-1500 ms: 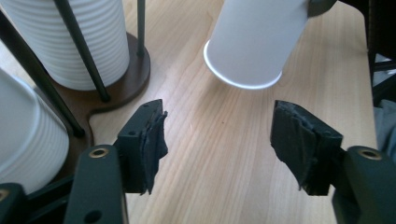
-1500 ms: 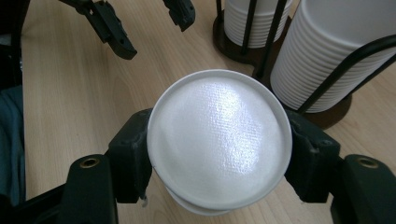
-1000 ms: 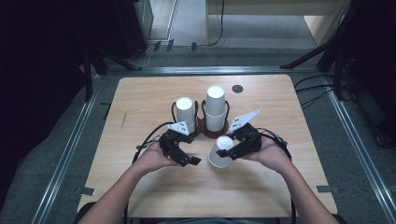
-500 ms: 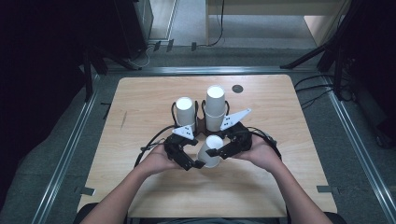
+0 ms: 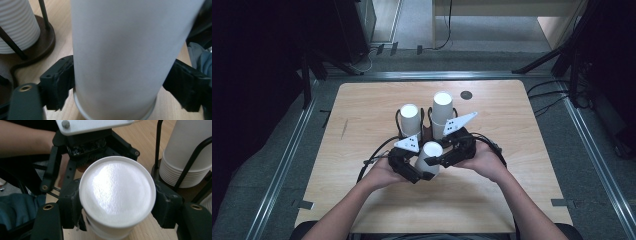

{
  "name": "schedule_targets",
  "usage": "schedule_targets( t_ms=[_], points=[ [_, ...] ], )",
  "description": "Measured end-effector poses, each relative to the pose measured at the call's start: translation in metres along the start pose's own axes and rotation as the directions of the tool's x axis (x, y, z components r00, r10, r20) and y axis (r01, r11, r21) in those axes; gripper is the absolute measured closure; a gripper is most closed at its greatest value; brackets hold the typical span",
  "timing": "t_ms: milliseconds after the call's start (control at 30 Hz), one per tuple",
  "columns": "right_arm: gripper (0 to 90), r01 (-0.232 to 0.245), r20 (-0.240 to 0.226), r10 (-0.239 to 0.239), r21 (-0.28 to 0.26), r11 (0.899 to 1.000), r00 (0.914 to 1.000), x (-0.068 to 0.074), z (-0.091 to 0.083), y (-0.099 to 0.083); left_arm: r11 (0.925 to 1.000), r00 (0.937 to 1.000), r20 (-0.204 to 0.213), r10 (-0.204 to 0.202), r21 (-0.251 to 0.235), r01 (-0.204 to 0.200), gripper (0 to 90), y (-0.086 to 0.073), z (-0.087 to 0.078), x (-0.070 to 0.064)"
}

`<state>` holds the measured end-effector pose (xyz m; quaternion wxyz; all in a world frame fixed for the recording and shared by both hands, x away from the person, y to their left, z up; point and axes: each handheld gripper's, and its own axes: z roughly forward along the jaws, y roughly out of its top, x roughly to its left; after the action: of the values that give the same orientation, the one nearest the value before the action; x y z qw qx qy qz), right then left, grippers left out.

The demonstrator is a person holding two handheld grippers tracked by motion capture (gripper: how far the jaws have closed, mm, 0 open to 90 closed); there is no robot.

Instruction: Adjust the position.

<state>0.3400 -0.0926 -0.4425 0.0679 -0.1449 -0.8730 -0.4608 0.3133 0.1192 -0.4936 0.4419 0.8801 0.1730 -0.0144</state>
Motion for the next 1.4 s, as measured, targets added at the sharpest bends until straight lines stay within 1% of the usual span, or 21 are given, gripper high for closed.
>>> schedule_targets(
  t_ms=[33, 67, 133, 167, 267, 300, 367, 400, 433, 500, 633, 767, 800, 967, 1067, 1133, 1167, 1300, 1333, 1367, 1400],
  points=[
    [34.3, 0.0, 0.0, 0.0, 0.0, 1.0, 1.0, 0.0, 0.0, 0.0, 1.0, 1.0, 0.0, 0.0, 0.0, 0.0, 19.5, 0.0, 0.0, 0.0],
    [34.5, -0.012, -0.011, 0.012, -0.006, 1.0, 0.9999, 0.0, -0.001, 0.0, 0.9996, 0.9998, 0.005, 0.021, -0.019, -0.021, 25.4, 0.001, -0.003, -0.001],
    [34.6, -0.012, -0.01, 0.012, -0.011, 1.0, 0.9999, 0.0, -0.002, 0.0, 0.9995, 0.9997, 0.0, 0.026, -0.019, -0.026, 25.5, 0.001, -0.004, -0.001],
    [34.9, -0.006, -0.009, 0.006, -0.017, 1.0, 0.9999, 0.0, -0.003, 0.0, 0.9994, 0.9996, 0.003, 0.03, -0.017, -0.03, 29.2, 0.002, -0.005, 0.0],
    [34.9, -0.012, -0.014, 0.012, -0.02, 1.0, 0.9998, 0.0, -0.003, 0.0, 0.9996, 0.9993, 0.024, 0.027, -0.005, -0.027, 32.6, 0.003, -0.007, 0.002],
    [34.8, -0.018, -0.018, 0.017, -0.016, 1.0, 0.9997, -0.001, -0.004, 0.0, 0.9997, 0.9991, 0.035, 0.023, 0.002, -0.023, 32.6, 0.004, -0.007, 0.002],
    [32.0, -0.014, -0.029, 0.013, -0.019, 1.0, 0.9995, -0.002, -0.004, -0.001, 0.9995, 0.9994, 0.027, 0.023, 0.02, -0.023, 33.2, 0.005, -0.008, 0.002],
    [23.2, 0.007, 0.0, -0.007, -0.005, 1.0, 1.0, -0.002, -0.005, -0.002, 0.9993, 0.9996, 0.021, 0.016, 0.033, -0.017, 32.5, 0.006, -0.009, 0.003],
    [21.2, 0.006, 0.0, -0.006, 0.001, 1.0, 1.0, -0.002, -0.005, -0.002, 0.9986, 0.9996, 0.028, -0.007, 0.053, 0.005, 32.2, 0.006, -0.01, 0.005],
    [21.0, 0.007, 0.001, -0.007, 0.005, 1.0, 1.0, -0.002, -0.006, -0.003, 0.9978, 0.9997, 0.023, -0.009, 0.066, 0.007, 32.2, 0.006, -0.012, 0.006],
    [21.0, 0.038, 0.003, -0.038, 0.054, 0.998, 0.9993, -0.001, -0.007, -0.007, 0.9956, 0.9996, -0.005, -0.026, 0.09, 0.027, 32.4, 0.009, -0.023, 0.011],
    [21.4, 0.046, 0.012, -0.047, 0.069, 0.997, 0.9988, -0.001, -0.006, -0.011, 0.9941, 0.9997, -0.017, -0.019, 0.107, 0.021, 32.6, 0.011, -0.028, 0.013],
    [21.4, 0.046, 0.012, -0.047, 0.069, 0.997, 0.9988, -0.001, -0.006, -0.011, 0.9927, 0.9998, -0.008, -0.017, 0.119, 0.018, 32.6, 0.012, -0.03, 0.014],
    [21.9, 0.061, 0.028, -0.064, 0.093, 0.994, 0.9975, -0.002, -0.003, -0.016, 0.9845, 0.9998, -0.021, 0.006, 0.175, -0.002, 32.8, 0.018, -0.031, 0.017],
    [22.1, 0.057, 0.041, -0.062, 0.107, 0.993, 0.9973, -0.004, -0.001, -0.022, 0.9757, 0.9992, -0.026, 0.029, 0.218, -0.022, 32.9, 0.021, -0.029, 0.019],
    [22.3, 0.053, 0.044, -0.058, 0.112, 0.992, 0.9974, -0.005, -0.001, -0.023, 0.9728, 0.9988, -0.03, 0.04, 0.23, -0.032, 32.9, 0.022, -0.028, 0.02],
    [23.8, 0.05, 0.055, -0.057, 0.118, 0.992, 0.9969, -0.006, 0.0, -0.024, 0.9717, 0.9992, -0.023, 0.033, 0.235, -0.026, 32.9, 0.023, -0.027, 0.02],
    [24.1, 0.04, 0.062, -0.048, 0.122, 0.992, 0.9969, -0.008, 0.0, -0.028, 0.9619, 0.9989, -0.014, 0.046, 0.27, -0.04, 33.0, 0.027, -0.022, 0.024],
    [24.1, 0.037, 0.062, -0.045, 0.117, 0.992, 0.9971, -0.009, -0.001, -0.03, 0.9555, 0.9984, -0.011, 0.056, 0.291, -0.05, 33.0, 0.028, -0.02, 0.026],
    [24.1, 0.03, 0.065, -0.038, 0.118, 0.993, 0.9972, -0.009, -0.002, -0.031, 0.9555, 0.9984, -0.011, 0.056, 0.291, -0.05, 33.0, 0.028, -0.02, 0.026],
    [24.1, 0.03, 0.065, -0.038, 0.118, 0.993, 0.9972, -0.009, -0.002, -0.031, 0.9511, 0.9981, -0.013, 0.061, 0.304, -0.054, 33.0, 0.028, -0.018, 0.026]
  ],
)
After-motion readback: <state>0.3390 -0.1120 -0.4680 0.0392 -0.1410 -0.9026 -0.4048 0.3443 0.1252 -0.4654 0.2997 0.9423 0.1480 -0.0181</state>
